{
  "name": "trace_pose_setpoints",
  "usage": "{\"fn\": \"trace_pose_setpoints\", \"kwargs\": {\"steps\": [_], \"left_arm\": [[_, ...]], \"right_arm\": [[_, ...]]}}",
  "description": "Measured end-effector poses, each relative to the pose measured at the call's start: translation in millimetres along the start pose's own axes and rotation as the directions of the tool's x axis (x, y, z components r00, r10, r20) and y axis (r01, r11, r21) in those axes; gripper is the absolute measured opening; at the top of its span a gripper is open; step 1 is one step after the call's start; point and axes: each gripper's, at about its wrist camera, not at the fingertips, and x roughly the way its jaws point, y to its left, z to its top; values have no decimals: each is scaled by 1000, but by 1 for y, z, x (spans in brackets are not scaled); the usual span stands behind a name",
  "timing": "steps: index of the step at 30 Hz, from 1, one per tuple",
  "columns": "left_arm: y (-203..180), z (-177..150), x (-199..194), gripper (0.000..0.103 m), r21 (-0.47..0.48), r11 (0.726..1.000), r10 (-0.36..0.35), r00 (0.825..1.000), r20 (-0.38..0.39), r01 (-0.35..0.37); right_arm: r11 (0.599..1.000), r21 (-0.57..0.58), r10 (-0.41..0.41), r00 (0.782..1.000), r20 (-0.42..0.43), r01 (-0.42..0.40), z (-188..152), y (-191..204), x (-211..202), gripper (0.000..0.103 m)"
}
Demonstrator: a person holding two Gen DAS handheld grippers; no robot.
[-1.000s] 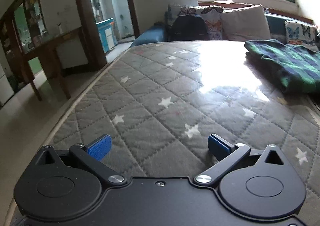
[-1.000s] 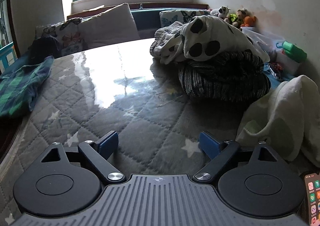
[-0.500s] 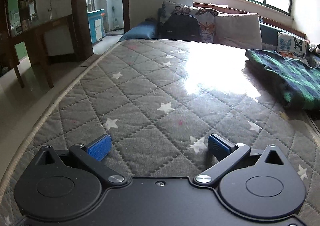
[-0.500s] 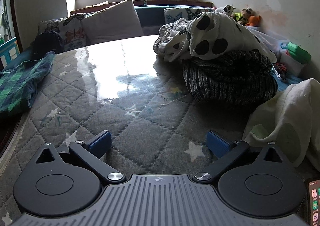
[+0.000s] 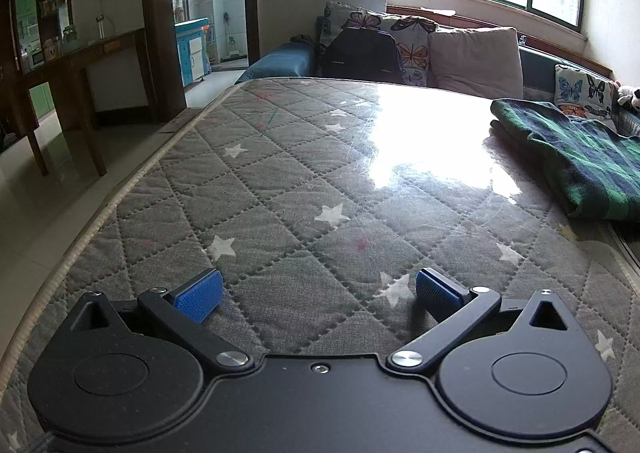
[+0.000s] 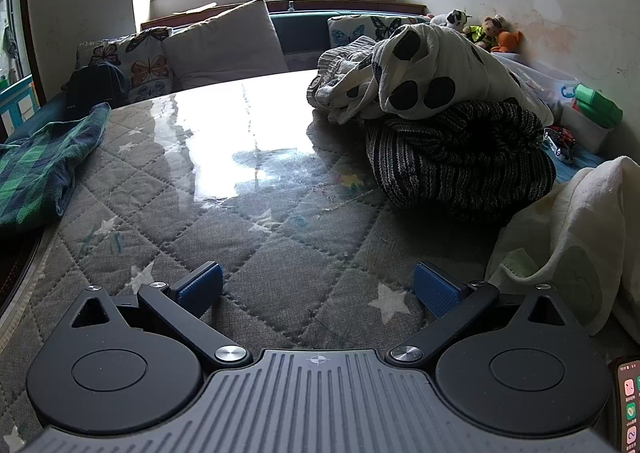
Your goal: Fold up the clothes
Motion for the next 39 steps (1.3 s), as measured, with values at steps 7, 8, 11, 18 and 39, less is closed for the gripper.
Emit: {"fn": "trace_pose_setpoints", "kwargs": {"steps": [7, 8, 11, 18, 39], "left_arm": [[-1, 3, 1, 103, -2, 1000, -1, 1000, -1, 1], [-1, 3, 1, 103, -2, 1000, -1, 1000, -1, 1], [-1, 3, 1, 103, -2, 1000, -1, 1000, -1, 1], [-1, 3, 1, 103, -1, 1000, -1, 1000, -1, 1], [-1, 4, 1, 103, -1, 1000, -1, 1000, 0, 1]], "right_arm": [[1000, -1, -1, 1000, 0, 1, 0, 0, 0, 103], [1000, -1, -1, 1000, 0, 1, 0, 0, 0, 103], [1000, -1, 0, 1000, 0, 0, 0, -1, 0, 103], [1000, -1, 0, 1000, 0, 0, 0, 0, 0, 103], [1000, -1, -1, 1000, 0, 1, 0, 0, 0, 103]]}}
